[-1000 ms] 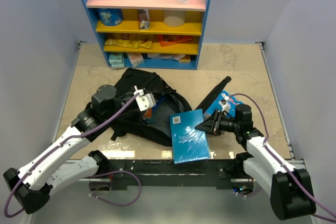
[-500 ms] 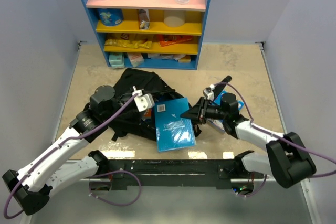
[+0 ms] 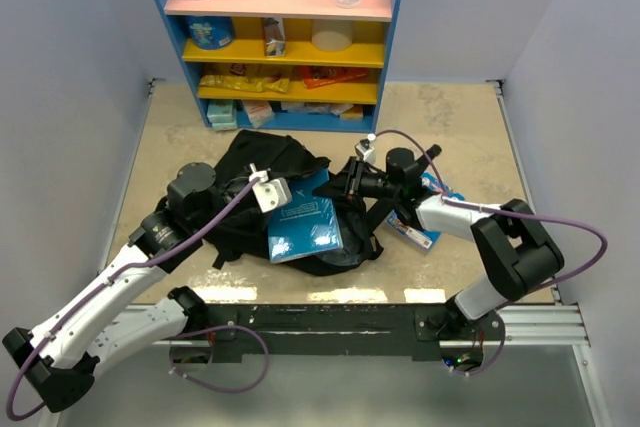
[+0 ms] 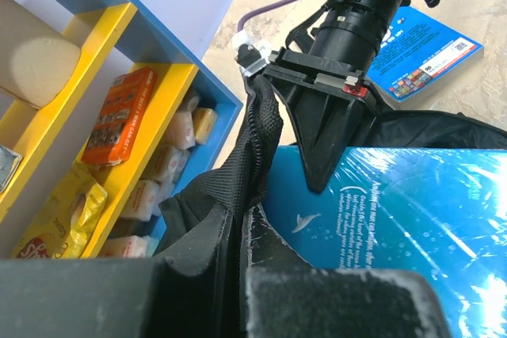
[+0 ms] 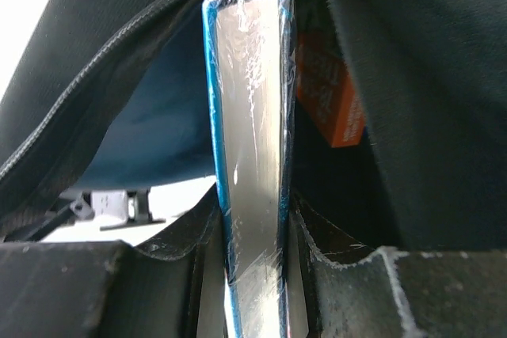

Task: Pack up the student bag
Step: Place the book in the student bag.

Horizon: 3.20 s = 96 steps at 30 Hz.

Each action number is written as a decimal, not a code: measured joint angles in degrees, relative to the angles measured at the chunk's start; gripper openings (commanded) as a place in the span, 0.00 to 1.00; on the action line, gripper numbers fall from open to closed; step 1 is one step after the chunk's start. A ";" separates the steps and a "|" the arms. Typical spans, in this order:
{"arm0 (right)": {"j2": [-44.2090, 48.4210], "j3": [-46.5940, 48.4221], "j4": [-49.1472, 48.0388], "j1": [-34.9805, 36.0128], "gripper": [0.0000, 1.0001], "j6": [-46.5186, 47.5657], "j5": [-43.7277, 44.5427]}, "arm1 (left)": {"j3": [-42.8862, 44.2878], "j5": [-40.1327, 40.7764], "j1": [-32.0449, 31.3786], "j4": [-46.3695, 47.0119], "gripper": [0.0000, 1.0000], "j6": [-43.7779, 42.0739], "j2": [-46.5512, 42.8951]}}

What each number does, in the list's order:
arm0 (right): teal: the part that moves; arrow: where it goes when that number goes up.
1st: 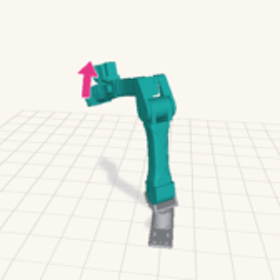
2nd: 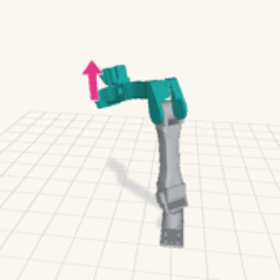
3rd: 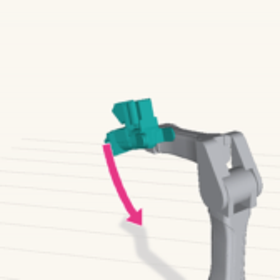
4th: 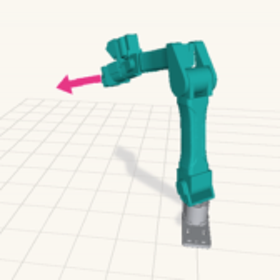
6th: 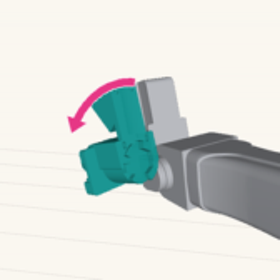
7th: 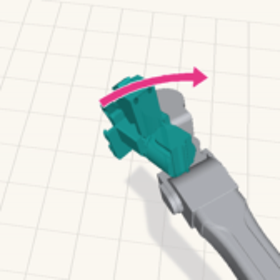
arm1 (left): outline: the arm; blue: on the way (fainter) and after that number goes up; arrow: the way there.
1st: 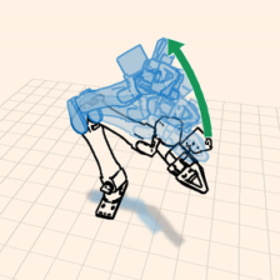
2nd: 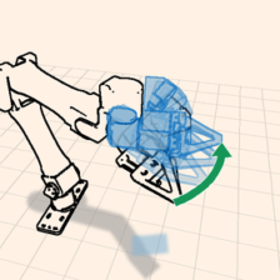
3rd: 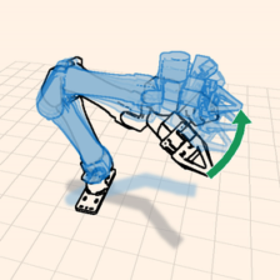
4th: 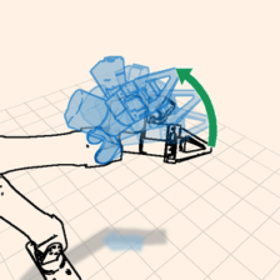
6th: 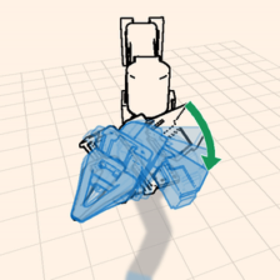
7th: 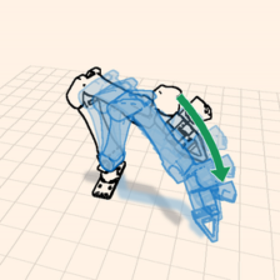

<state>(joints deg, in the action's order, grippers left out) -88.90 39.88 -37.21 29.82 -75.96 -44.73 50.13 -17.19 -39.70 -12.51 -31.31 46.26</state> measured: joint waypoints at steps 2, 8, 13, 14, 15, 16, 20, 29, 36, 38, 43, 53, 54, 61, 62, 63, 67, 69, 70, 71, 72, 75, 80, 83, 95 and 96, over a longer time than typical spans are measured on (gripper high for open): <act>0.17 0.00 0.31 0.24 0.00 -0.13 2.05 | 0.00 0.00 0.00 -0.28 0.00 0.00 -0.02; 3.63 -0.07 1.55 0.28 0.00 -0.44 9.86 | 0.00 0.04 0.11 -0.48 0.00 -0.02 -0.20; 7.82 -2.21 2.54 0.68 0.00 -1.57 17.11 | 0.00 0.50 0.35 -0.52 0.00 -0.02 -0.59; 8.52 -2.38 3.17 1.01 0.00 -1.49 18.67 | 0.00 0.68 0.35 -0.57 0.00 -0.04 -0.59; 8.87 -2.40 3.56 1.44 0.00 -1.33 20.13 | 0.00 0.85 0.35 -0.61 0.00 -0.09 -0.59; 8.92 -2.40 3.61 1.75 0.00 -1.31 20.94 | 0.00 0.96 0.35 -0.66 0.00 -0.26 -0.61; 8.94 -2.32 3.89 2.95 0.00 -0.35 24.33 | 0.00 1.18 0.39 -0.92 0.00 -0.87 -0.63; 6.91 2.25 7.87 7.74 0.00 1.90 33.73 | 0.00 1.49 0.66 -0.92 0.00 -0.90 -0.63; -1.95 9.44 9.01 15.87 0.00 2.62 42.49 | 0.00 1.73 0.70 -0.96 0.00 -0.92 -0.70; -3.78 10.36 9.53 18.10 0.00 2.71 44.63 | 0.00 1.18 0.68 -1.46 0.00 -0.90 -0.94; -5.51 12.90 10.10 21.20 0.05 3.10 47.47 | 0.00 0.20 0.63 -2.34 0.00 -0.92 -1.68; -5.92 13.92 10.32 22.73 0.86 3.39 51.56 | 0.37 -0.20 0.63 -3.02 0.00 -0.92 -1.84; -5.35 13.64 10.51 22.75 0.92 3.54 51.91 | 0.37 -0.20 0.63 -3.06 0.00 -0.92 -1.86; 6.75 8.44 18.36 18.82 0.99 5.44 50.73 | 0.37 -0.42 0.63 -3.08 0.00 -0.92 -1.88; 9.27 6.78 18.38 17.33 0.99 5.42 49.99 | 0.37 -0.57 0.63 -3.02 0.00 -0.92 -1.88; 11.37 5.29 18.40 15.96 0.97 5.40 49.35 | 0.37 -0.66 0.63 -2.95 0.00 -0.90 -1.88; 13.25 3.30 19.47 13.14 0.74 6.43 47.30 | 0.37 -0.76 0.63 -2.97 0.00 -0.90 -1.86; 12.28 3.87 21.59 14.12 0.33 8.22 46.29 | 0.37 -0.83 0.63 -2.95 0.00 -0.90 -1.79; 11.63 4.42 22.91 14.78 0.21 9.16 46.01 | 0.37 -0.85 0.63 -2.95 0.00 -0.90 -1.77; 11.10 4.85 23.71 15.45 0.13 10.21 45.62 | 0.37 -0.87 0.63 -2.93 0.00 -0.92 -1.75; 10.58 5.29 24.48 16.11 0.10 10.73 45.48 | 0.37 -0.87 0.63 -2.93 0.00 -0.92 -1.75; 8.46 7.89 27.56 18.32 0.07 12.90 46.05 | 0.37 -0.87 0.63 -2.89 0.00 -0.90 -1.75; 3.56 12.09 30.62 22.56 0.04 16.24 48.48 | 0.37 -0.85 0.63 -2.82 0.00 -0.90 -1.75; -0.07 13.25 31.28 23.87 0.01 17.51 48.89 | 0.37 -0.85 0.63 -2.80 0.00 -0.92 -1.75; 2.25 11.15 32.33 24.24 0.00 19.37 54.60 | 0.37 -0.85 0.63 -2.64 0.00 -0.98 -1.77; 3.19 10.43 32.92 24.24 0.00 19.52 54.99 | 0.37 -0.83 0.63 -2.67 0.00 -1.01 -1.77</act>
<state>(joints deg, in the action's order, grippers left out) -85.71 50.30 -4.29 54.06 -56.45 10.26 50.50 -18.02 -39.07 -15.18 -32.32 44.49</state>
